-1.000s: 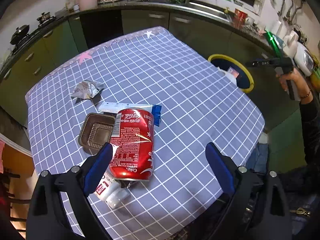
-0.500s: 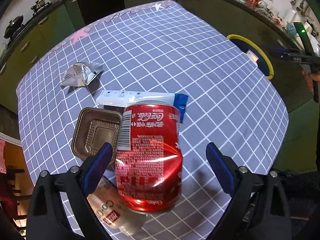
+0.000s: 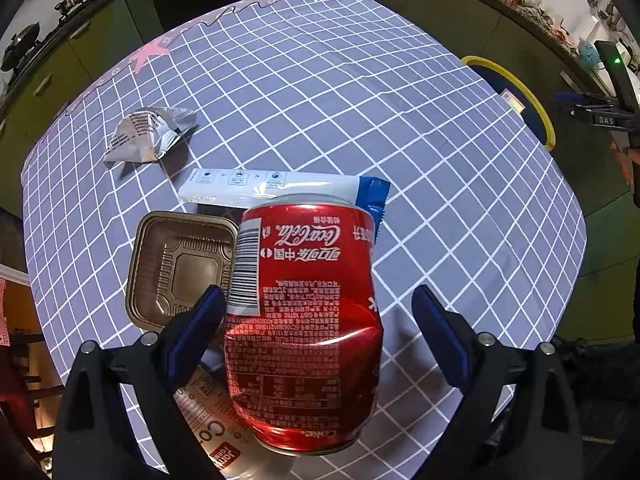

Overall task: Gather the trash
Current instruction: 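Grasp the red Coca-Cola can with the left gripper and lift it, then carry the can over the yellow bin and open the left gripper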

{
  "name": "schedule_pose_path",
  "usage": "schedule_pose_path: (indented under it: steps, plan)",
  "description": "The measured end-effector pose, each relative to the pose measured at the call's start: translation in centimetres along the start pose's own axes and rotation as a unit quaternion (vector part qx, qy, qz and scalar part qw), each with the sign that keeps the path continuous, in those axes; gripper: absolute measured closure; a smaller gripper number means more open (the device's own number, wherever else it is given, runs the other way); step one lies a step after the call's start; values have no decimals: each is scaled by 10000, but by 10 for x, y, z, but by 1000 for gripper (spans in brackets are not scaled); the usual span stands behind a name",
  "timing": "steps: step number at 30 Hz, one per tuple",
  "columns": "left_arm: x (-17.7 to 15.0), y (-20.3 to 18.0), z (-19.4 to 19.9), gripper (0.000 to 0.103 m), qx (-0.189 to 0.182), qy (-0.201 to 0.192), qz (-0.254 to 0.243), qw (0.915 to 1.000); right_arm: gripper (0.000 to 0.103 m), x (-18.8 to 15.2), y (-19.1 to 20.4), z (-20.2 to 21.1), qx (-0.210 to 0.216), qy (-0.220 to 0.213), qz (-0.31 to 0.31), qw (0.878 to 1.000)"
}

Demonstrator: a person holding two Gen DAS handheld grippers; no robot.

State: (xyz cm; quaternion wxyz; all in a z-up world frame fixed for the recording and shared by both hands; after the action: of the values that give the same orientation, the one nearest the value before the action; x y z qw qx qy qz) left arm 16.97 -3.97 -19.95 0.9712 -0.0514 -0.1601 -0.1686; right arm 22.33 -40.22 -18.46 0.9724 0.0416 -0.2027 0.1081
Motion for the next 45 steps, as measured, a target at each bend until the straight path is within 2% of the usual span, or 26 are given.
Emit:
schedule_pose_path:
  steps: [7, 12, 26, 30, 38, 45]
  plan:
    - [-1, 4, -8, 15, 64, 154, 55, 9998, 23, -1, 0, 0, 30, -11, -2, 10000]
    - [-2, 5, -10, 33, 15, 239, 61, 9997, 23, -3, 1, 1, 42, -18, 3, 10000]
    - [3, -2, 29, 33, 68, -192, -30, 9998, 23, -5, 4, 3, 124, -51, 33, 9999]
    - [5, -3, 39, 37, 68, -310, -28, 9995, 23, -5, 4, 4, 136, -60, 47, 9999]
    - [10, -9, 50, 37, 100, -403, -129, 9991, 23, -6, 4, 5, 140, -65, 42, 9999]
    - [26, -32, 67, 37, 40, -591, -389, 9975, 23, -7, -1, 10, 130, -123, 19, 9998]
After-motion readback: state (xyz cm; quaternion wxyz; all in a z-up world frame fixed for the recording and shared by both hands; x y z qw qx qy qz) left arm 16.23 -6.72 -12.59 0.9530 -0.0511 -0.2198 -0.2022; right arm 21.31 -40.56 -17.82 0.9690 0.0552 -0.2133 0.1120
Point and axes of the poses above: each gripper's, at about its wrist camera, not at the fingertips, and z roughly against the way its jaws point, y to its left, x to its top, the point moved 6 cm from there along -z, roughly the way its jaws point, and after that the axes turned 3 degrees about z, right-handed, at the moved point
